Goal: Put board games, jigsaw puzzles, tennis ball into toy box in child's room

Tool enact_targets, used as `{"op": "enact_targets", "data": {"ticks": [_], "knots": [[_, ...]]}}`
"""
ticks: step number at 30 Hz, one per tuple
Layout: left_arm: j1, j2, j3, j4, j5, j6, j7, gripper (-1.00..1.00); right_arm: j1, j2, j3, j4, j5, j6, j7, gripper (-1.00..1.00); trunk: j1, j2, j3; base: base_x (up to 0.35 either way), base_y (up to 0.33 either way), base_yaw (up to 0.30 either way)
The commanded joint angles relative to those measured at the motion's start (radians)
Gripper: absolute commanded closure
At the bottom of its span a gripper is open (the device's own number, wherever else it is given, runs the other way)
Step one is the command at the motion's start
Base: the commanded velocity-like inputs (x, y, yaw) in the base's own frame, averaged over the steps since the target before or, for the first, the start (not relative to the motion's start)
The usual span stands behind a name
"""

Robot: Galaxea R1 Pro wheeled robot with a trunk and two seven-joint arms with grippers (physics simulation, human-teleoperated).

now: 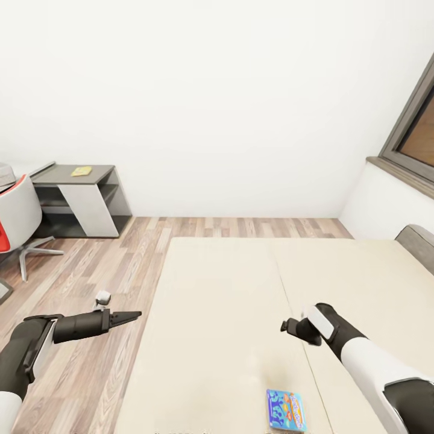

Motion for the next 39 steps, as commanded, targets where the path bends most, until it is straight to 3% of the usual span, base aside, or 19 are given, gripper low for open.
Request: {"op": "enact_targets", "data": {"ticks": [1,7,11,22,28,39], "knots": [[-0.001,0.0,0.0,0.0,0.0,0.011,-0.013,-1.0,-0.001,-0.001,0.021,0.001,-0.011,-0.007,-0.008,-1.0,0.001,-0.002,-0.004,0.0,0.0,0.0],[0.0,0.0,0.0,0.0,-0.004,0.01,-0.098,-1.0,-0.001,0.0,0.078,0.008,-0.012,-0.049,-0.006,-1.0,0.001,-0.002,-0.013,0.0,0.0,0.0],[0.0,0.001,0.0,0.0,-0.004,0.009,-0.105,-1.0,-0.001,0.0,0.093,0.009,-0.011,-0.062,-0.005,-1.0,0.001,-0.002,-0.02,0.0,0.0,0.0],[0.008,0.0,-0.002,0.0,0.004,0.01,-0.105,-1.0,-0.001,-0.001,0.103,0.011,-0.011,-0.072,0.029,-1.0,0.001,-0.002,-0.038,0.0,0.0,0.0],[0.018,-0.009,-0.006,-0.002,0.03,0.01,-0.105,-1.0,-0.001,-0.001,0.104,0.012,-0.011,-0.074,0.038,-1.0,0.001,-0.002,-0.048,0.0,0.0,0.0],[0.022,-0.001,-0.001,-0.001,0.044,0.009,-0.105,-1.0,0.005,-0.004,0.104,0.012,-0.011,-0.074,0.04,-1.0,0.001,-0.002,-0.066,0.0,0.0,0.0]]}}
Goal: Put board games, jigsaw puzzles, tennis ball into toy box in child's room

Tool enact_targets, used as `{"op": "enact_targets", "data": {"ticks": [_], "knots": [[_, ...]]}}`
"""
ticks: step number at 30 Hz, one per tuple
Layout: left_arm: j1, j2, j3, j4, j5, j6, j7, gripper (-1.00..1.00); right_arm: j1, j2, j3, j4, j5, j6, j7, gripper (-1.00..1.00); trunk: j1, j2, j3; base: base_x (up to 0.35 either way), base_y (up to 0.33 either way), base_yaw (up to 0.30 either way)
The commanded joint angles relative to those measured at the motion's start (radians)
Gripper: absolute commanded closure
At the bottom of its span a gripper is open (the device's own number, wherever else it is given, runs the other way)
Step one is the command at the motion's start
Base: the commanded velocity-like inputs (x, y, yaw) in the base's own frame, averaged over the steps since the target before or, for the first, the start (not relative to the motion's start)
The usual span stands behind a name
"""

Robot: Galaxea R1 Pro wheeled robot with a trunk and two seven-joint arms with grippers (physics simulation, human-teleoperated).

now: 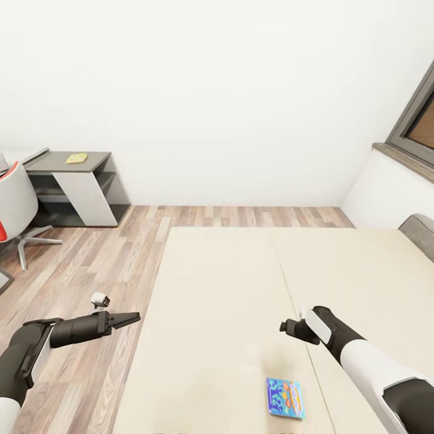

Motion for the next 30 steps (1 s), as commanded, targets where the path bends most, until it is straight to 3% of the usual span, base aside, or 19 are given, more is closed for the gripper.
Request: {"op": "enact_targets", "data": {"ticks": [1,30], "knots": [[0.0,0.0,0.0,0.0,-0.001,0.011,-0.004,-1.0,0.0,-0.001,0.007,-0.002,-0.011,0.003,-0.008,-1.0,0.0,-0.002,-0.003,0.0,0.0,0.0],[0.0,0.0,-0.002,0.001,-0.001,0.006,-0.004,-1.0,0.0,-0.008,0.009,-0.004,-0.011,0.007,0.02,-1.0,0.0,-0.002,-0.051,0.0,0.0,0.0]]}}
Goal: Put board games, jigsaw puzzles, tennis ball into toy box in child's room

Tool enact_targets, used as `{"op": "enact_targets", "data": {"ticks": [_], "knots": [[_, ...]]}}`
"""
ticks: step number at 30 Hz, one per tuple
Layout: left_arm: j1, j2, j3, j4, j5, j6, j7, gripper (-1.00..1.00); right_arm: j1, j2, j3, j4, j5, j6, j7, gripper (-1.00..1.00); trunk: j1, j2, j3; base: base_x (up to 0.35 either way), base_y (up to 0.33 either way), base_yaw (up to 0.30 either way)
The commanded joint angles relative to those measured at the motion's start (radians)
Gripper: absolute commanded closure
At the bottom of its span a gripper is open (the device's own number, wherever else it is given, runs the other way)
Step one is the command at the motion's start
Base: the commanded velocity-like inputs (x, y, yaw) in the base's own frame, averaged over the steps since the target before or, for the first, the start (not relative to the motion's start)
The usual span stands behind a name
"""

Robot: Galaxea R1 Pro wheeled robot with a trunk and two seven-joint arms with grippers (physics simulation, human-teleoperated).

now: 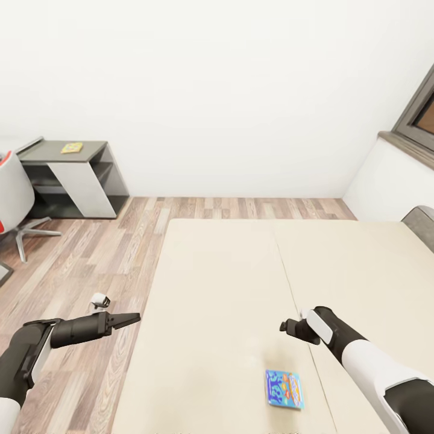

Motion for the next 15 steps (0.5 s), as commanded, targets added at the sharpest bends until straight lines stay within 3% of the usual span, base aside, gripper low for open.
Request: {"op": "enact_targets", "data": {"ticks": [1,15], "knots": [[-0.001,0.0,0.0,0.0,-0.001,0.01,-0.004,-1.0,-0.001,-0.001,0.007,-0.002,-0.011,0.004,-0.005,-1.0,0.0,-0.002,-0.003,0.0,0.0,0.0],[-0.001,-0.002,-0.002,0.0,-0.001,0.006,-0.004,-1.0,-0.001,-0.005,0.009,-0.002,-0.011,0.009,0.024,-1.0,0.0,-0.002,-0.026,0.0,0.0,0.0]]}}
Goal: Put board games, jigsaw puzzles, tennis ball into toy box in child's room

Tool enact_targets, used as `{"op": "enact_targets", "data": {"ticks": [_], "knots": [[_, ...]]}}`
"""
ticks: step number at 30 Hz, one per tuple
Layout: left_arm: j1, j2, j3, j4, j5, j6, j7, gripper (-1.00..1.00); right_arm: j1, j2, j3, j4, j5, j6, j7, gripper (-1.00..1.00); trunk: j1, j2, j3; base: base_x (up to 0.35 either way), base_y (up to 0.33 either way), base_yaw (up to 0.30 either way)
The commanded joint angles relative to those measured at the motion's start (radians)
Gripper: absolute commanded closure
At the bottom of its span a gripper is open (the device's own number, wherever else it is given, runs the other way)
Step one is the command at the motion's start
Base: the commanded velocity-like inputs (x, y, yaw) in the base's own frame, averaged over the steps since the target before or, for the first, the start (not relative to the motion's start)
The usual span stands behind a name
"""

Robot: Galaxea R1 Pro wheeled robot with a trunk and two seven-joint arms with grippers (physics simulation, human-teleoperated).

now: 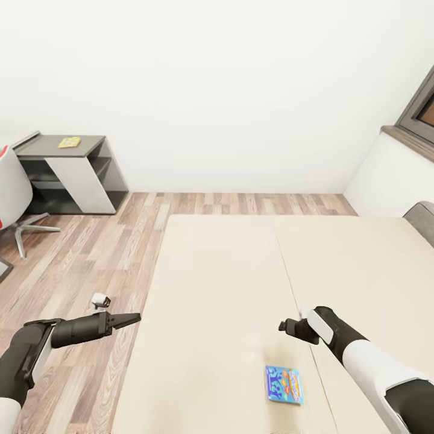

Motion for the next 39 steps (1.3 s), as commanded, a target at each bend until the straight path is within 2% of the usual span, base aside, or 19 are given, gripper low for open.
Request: {"op": "enact_targets", "data": {"ticks": [1,9,17,22,39], "knots": [[0.0,0.0,0.0,0.0,-0.001,0.011,-0.004,-1.0,-0.001,-0.001,0.007,-0.002,-0.011,0.004,-0.007,-1.0,0.0,-0.002,-0.003,0.0,0.0,0.0],[0.0,0.0,-0.001,0.0,-0.002,0.01,-0.004,-1.0,-0.001,-0.003,0.007,-0.002,-0.011,0.008,0.009,-1.0,0.0,-0.002,-0.016,0.0,0.0,0.0],[0.0,0.001,-0.001,0.0,-0.002,0.01,-0.004,-1.0,-0.001,-0.018,0.009,-0.002,-0.011,0.008,0.088,-1.0,0.0,-0.002,-0.029,0.0,0.0,0.0],[0.0,0.001,-0.001,0.0,-0.002,0.01,-0.004,-1.0,-0.001,-0.029,0.008,-0.002,-0.011,0.008,0.112,-1.0,0.0,-0.002,-0.038,0.0,0.0,0.0],[-0.001,-0.001,-0.001,0.0,-0.004,0.0,-0.004,-1.0,-0.001,-0.07,0.008,-0.002,-0.011,0.008,0.127,-1.0,0.0,-0.002,-0.065,0.0,0.0,0.0]]}}
